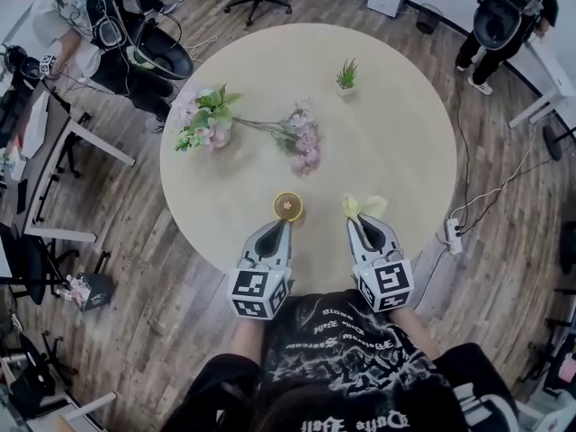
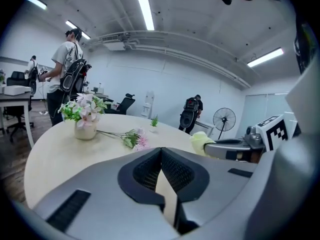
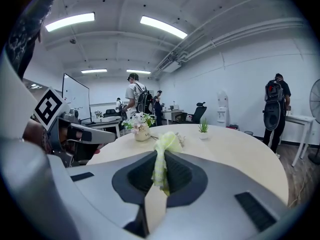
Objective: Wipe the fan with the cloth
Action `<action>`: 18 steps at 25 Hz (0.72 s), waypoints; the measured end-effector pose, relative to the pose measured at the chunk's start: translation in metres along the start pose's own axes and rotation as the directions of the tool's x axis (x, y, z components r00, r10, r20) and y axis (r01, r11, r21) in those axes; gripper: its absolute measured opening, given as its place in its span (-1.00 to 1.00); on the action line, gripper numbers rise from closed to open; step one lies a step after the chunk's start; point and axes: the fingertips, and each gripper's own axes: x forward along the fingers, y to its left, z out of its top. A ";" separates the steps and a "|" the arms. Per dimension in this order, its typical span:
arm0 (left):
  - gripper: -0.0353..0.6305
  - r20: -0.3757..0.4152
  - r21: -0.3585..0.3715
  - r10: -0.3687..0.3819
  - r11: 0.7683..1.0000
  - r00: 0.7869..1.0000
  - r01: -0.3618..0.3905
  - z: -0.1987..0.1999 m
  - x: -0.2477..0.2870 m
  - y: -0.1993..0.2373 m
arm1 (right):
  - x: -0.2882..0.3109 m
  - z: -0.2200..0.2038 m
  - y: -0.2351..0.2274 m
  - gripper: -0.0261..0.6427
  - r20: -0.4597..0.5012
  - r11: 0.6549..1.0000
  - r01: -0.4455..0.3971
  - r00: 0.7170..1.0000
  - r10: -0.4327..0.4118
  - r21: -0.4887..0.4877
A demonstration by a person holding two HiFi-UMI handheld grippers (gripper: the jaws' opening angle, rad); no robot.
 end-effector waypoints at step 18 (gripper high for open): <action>-0.83 -0.031 0.048 0.030 0.998 0.999 -0.029 -0.020 -0.006 -0.008 | -0.005 -0.009 0.007 -0.81 -0.019 1.000 0.016 1.000 -0.016 -0.017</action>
